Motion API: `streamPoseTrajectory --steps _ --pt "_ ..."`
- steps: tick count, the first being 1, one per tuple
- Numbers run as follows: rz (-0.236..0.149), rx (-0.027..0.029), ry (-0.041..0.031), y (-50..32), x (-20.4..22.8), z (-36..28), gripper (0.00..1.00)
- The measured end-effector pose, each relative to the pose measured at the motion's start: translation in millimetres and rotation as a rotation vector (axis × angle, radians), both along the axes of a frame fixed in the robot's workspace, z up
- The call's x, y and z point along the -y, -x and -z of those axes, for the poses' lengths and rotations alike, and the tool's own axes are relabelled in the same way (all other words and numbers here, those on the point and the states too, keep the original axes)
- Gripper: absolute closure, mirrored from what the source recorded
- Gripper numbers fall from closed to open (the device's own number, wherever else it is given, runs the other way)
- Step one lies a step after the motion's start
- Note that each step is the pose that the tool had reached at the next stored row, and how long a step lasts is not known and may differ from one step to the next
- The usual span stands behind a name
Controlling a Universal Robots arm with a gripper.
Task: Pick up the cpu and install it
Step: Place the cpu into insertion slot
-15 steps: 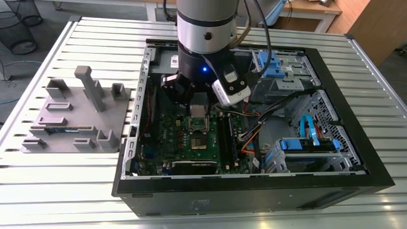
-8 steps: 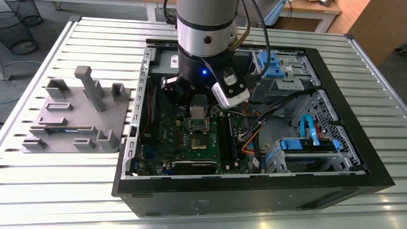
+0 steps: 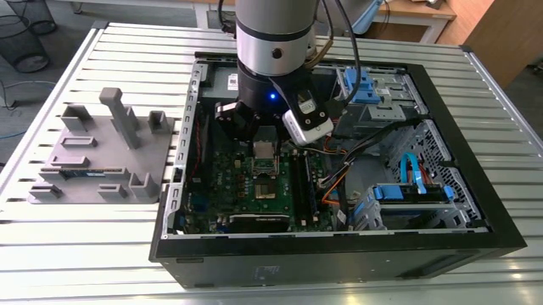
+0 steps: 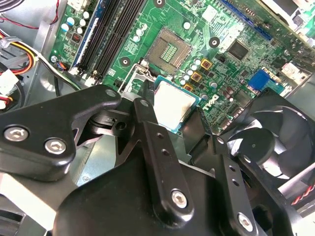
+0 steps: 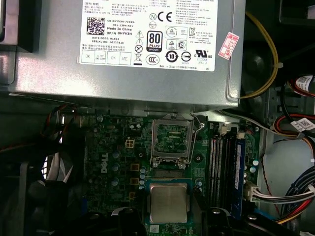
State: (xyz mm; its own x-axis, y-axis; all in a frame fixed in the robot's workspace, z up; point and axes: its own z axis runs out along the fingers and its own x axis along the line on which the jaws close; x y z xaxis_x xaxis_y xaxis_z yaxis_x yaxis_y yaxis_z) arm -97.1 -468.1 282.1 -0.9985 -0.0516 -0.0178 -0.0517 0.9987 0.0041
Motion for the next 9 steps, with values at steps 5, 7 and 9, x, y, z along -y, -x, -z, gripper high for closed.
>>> streamPoseTrajectory --steps 5,7,9 --pt "0.000 0.0001 -0.0001 0.0 0.1 2.9 0.53" --pt "0.000 0.0000 0.0000 0.0 0.1 4.0 0.53" --pt "0.000 0.0000 0.0000 0.0 0.1 4.2 0.53"
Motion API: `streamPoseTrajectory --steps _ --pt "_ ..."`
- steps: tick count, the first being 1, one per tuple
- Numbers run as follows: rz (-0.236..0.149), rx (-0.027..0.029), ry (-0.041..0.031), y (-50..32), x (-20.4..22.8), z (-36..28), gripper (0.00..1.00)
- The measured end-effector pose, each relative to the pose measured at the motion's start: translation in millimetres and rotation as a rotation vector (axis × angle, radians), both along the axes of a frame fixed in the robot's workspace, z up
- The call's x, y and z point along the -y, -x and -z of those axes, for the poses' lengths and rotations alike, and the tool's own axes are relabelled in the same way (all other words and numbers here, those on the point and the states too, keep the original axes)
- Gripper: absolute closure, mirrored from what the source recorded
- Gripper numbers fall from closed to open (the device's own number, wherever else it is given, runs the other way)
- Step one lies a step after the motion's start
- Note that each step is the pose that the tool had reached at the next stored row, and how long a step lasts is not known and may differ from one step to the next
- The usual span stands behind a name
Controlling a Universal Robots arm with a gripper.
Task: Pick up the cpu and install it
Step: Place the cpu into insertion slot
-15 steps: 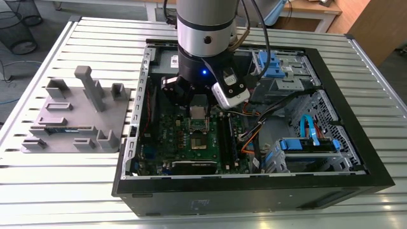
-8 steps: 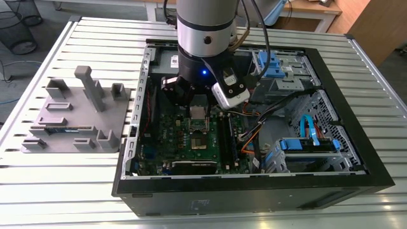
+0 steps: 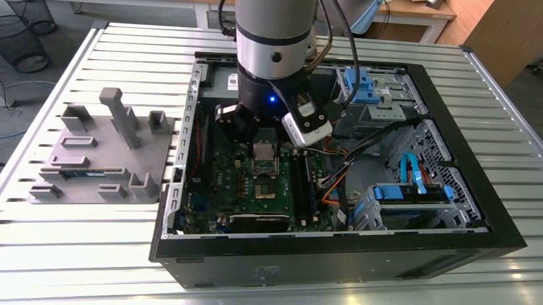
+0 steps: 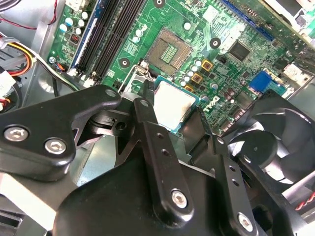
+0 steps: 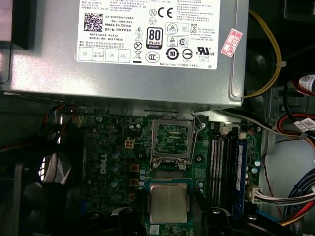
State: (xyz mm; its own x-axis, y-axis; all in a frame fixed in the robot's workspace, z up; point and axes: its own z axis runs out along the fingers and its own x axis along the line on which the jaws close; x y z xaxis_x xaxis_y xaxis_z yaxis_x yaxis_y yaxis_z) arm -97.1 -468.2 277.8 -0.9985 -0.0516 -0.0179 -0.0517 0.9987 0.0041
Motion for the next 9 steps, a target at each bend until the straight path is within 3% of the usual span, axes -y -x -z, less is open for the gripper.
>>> streamPoseTrajectory --steps 9 --pt "0.000 0.0001 -0.0002 0.0 0.5 2.0 0.53"
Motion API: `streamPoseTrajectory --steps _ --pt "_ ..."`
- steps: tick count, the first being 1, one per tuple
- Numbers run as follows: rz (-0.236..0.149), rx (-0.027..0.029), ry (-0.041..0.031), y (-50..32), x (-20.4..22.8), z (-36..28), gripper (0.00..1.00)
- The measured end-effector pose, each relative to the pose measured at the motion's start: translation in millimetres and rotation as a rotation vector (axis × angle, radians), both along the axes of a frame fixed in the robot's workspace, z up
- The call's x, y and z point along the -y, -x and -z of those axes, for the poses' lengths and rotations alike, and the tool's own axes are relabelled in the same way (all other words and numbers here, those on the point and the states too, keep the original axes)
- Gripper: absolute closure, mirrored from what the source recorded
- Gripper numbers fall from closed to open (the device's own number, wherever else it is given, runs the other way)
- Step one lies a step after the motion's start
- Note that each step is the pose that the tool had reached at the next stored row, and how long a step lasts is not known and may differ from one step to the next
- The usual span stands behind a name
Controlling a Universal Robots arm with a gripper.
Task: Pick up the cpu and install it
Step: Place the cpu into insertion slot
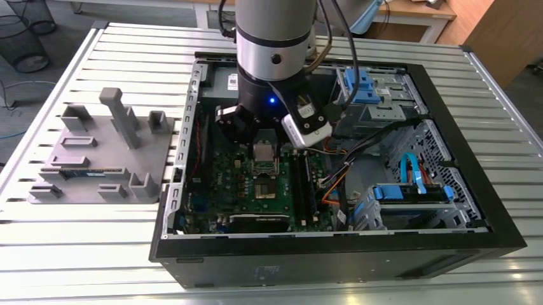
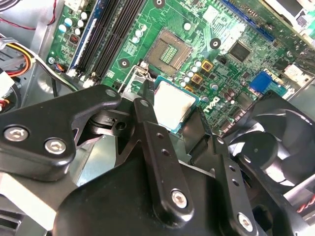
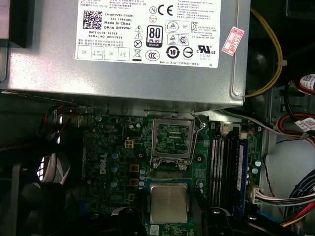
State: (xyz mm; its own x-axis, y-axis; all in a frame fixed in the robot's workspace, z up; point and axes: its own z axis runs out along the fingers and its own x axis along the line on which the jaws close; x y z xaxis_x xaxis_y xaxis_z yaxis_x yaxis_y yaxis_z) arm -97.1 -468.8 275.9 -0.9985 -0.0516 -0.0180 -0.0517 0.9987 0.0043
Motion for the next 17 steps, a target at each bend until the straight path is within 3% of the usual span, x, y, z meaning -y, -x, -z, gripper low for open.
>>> streamPoseTrajectory --steps 6,17 --pt "0.000 -0.0001 0.0002 -0.1 1.7 2.9 0.53" --pt "0.003 -0.0003 0.0030 0.0 8.9 10.6 0.53"
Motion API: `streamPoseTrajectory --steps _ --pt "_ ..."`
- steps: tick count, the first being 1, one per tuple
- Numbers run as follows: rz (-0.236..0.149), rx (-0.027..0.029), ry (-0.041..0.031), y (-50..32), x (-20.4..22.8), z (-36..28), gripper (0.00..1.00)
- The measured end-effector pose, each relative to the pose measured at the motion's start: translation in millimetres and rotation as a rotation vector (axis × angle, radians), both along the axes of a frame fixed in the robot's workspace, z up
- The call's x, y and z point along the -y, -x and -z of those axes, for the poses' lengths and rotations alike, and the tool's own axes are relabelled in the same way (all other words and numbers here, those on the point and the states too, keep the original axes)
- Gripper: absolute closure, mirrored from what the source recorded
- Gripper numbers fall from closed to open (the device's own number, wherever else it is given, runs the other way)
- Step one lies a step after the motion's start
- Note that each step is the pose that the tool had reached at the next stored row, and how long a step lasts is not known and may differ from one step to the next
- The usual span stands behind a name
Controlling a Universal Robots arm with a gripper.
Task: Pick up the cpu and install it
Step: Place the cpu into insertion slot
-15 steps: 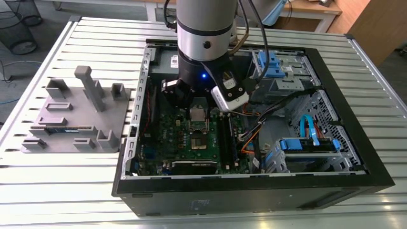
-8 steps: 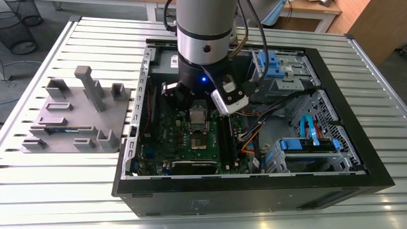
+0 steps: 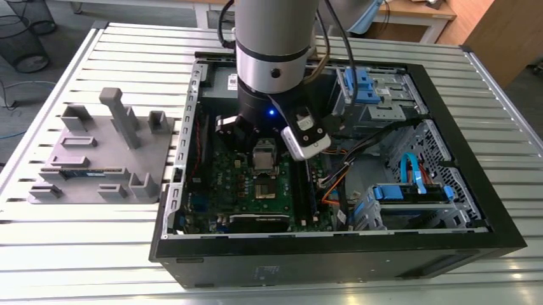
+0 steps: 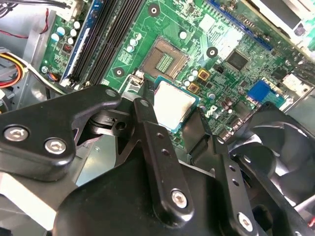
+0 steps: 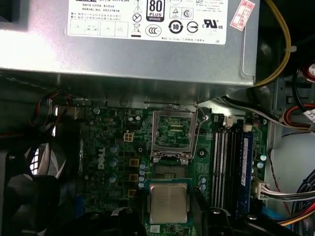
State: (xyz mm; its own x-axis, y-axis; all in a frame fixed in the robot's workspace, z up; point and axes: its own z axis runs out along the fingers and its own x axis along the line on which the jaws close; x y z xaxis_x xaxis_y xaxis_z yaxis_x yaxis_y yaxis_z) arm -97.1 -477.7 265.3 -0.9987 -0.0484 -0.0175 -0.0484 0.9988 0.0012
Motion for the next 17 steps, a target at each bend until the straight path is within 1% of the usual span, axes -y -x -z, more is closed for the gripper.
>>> streamPoseTrajectory --steps 5,11,17 --pt "0.019 0.0001 -0.0001 0.0 2.2 5.3 0.53" --pt "0.048 0.0001 -0.0001 0.0 3.9 15.0 0.53" --pt "0.066 0.0001 -0.0002 0.0 6.4 22.6 0.53"
